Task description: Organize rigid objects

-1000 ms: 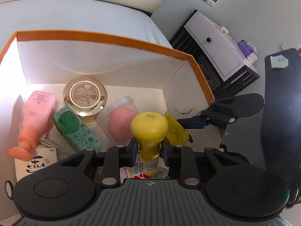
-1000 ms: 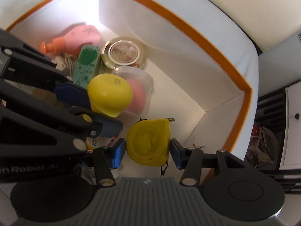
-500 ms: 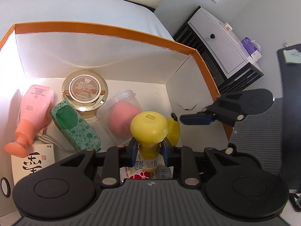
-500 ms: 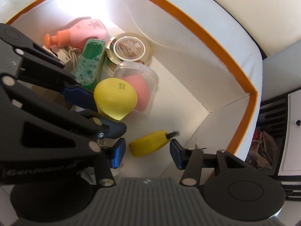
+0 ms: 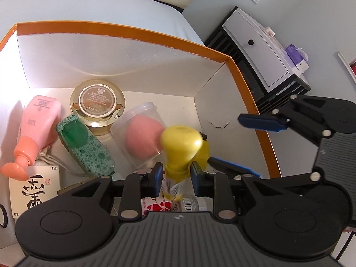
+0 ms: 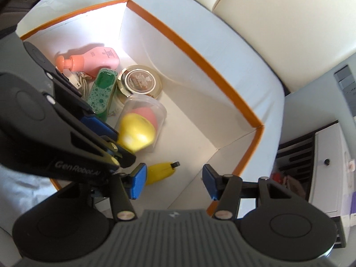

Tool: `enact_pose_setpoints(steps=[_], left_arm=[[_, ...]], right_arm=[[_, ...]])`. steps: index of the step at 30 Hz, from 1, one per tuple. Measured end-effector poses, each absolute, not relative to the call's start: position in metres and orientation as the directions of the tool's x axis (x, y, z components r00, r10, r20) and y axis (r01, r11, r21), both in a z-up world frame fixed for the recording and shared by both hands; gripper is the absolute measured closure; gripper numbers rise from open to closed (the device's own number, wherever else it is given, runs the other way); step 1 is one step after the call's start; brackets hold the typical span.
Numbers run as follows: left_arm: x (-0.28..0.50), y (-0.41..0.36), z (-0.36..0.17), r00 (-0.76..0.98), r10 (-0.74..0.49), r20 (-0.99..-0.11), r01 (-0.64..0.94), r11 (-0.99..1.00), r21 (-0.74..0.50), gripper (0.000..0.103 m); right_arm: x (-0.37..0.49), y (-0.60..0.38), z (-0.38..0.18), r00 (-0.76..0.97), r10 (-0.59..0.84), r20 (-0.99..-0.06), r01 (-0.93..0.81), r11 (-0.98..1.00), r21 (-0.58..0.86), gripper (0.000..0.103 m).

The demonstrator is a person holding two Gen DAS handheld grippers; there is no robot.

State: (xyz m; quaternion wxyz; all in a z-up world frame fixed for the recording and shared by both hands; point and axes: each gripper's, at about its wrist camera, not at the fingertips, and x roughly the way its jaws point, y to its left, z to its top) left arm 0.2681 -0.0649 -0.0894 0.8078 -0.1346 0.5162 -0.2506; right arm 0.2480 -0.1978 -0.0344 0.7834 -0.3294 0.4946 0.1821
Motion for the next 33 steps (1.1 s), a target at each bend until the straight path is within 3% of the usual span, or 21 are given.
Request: enact_pose_setpoints(steps=[6, 9, 10, 14, 25, 30, 33], left_arm=[[0.265, -0.068, -0.089, 0.347, -0.547, -0.762, 0.274, 0.836, -0.475, 0.074], [0.264, -0.068, -0.087, 0.362, -0.535, -0.763, 0.271, 0.844, -0.463, 0.063], [0.263, -0.067, -0.086, 0.373, -0.53, -0.762, 0.269, 0.847, -0.458, 0.055], [0.258, -0.064, -0.076, 0.417, -0.515, -0.749, 0.282, 0.856, -0.432, 0.049], [0.221, -0.043, -0.032, 0.666, -0.448, -0.596, 0.292, 0.892, -0.345, 0.041], [0.199, -0.033, -0.014, 0.767, -0.381, -0.516, 0.277, 0.923, -0.269, 0.041], [0.187, -0.028, -0.007, 0.805, -0.346, -0.481, 0.256, 0.935, -0.244, 0.037]], right_arm=[[0.245, -0.203, -0.029, 0.468, -0.036, -0.883, -0.582, 0.74, -0.339, 0.047], [0.244, -0.203, -0.031, 0.466, -0.04, -0.884, -0.58, 0.741, -0.339, 0.047], [0.244, -0.203, -0.032, 0.466, -0.04, -0.884, -0.578, 0.743, -0.338, 0.047], [0.244, -0.203, -0.032, 0.473, -0.035, -0.88, -0.566, 0.753, -0.335, 0.047], [0.238, -0.21, -0.011, 0.568, 0.043, -0.822, -0.435, 0.863, -0.256, 0.047], [0.224, -0.205, 0.006, 0.66, 0.088, -0.746, -0.373, 0.901, -0.224, 0.029], [0.213, -0.2, 0.015, 0.713, 0.097, -0.694, -0.334, 0.918, -0.214, 0.028]])
